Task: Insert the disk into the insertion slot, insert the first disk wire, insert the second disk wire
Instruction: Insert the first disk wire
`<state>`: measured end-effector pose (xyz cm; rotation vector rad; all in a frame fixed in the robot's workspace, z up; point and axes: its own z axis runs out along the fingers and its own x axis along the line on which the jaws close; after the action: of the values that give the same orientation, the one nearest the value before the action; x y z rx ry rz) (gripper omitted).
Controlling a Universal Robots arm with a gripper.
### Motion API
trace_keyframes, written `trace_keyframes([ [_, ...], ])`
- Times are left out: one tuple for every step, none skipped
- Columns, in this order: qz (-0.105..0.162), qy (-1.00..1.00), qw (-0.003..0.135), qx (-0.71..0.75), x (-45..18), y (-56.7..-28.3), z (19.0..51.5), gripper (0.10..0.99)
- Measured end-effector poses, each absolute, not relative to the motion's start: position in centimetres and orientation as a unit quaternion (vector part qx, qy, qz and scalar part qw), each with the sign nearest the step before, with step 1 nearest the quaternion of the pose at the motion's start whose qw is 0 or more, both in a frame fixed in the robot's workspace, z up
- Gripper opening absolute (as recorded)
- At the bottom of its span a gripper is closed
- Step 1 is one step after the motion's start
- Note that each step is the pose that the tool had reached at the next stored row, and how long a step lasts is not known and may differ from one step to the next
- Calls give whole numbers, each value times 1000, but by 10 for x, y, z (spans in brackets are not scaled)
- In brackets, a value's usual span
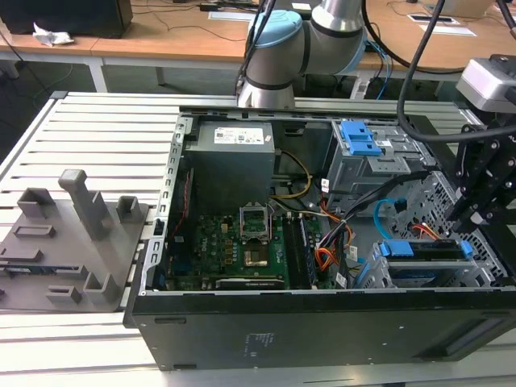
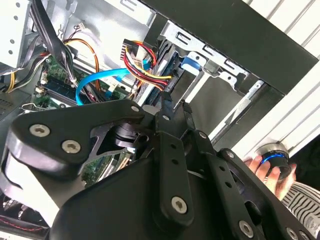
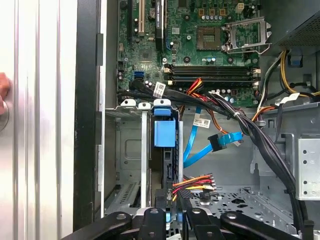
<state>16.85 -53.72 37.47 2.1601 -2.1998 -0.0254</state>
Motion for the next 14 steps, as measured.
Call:
trace_keyframes([
  [-8, -713, 29, 700, 169, -537, 375, 239],
  [-8, -713, 29, 700, 169, -537, 375, 239],
  [-8, -713, 29, 700, 169, -537, 375, 239],
  [-8, -713, 29, 700, 169, -537, 375, 239],
  [-8, -713, 29, 700, 169, -537, 375, 227],
  [-8, -713, 29, 700, 169, -537, 375, 157],
  [-8, -713, 29, 700, 169, -537, 375, 106],
  [-8, -713, 29, 700, 169, -537, 375, 106],
  [-8, -713, 29, 700, 169, -537, 375, 106],
  [-8, -713, 29, 700, 169, -537, 375, 106],
  [-8, -713, 29, 700, 169, -537, 375, 106],
  [-8, -713, 29, 700, 169, -537, 375, 106],
  [-8, -713, 29, 700, 169, -537, 375, 106],
  [-8, -713, 29, 700, 169, -537, 375, 106],
])
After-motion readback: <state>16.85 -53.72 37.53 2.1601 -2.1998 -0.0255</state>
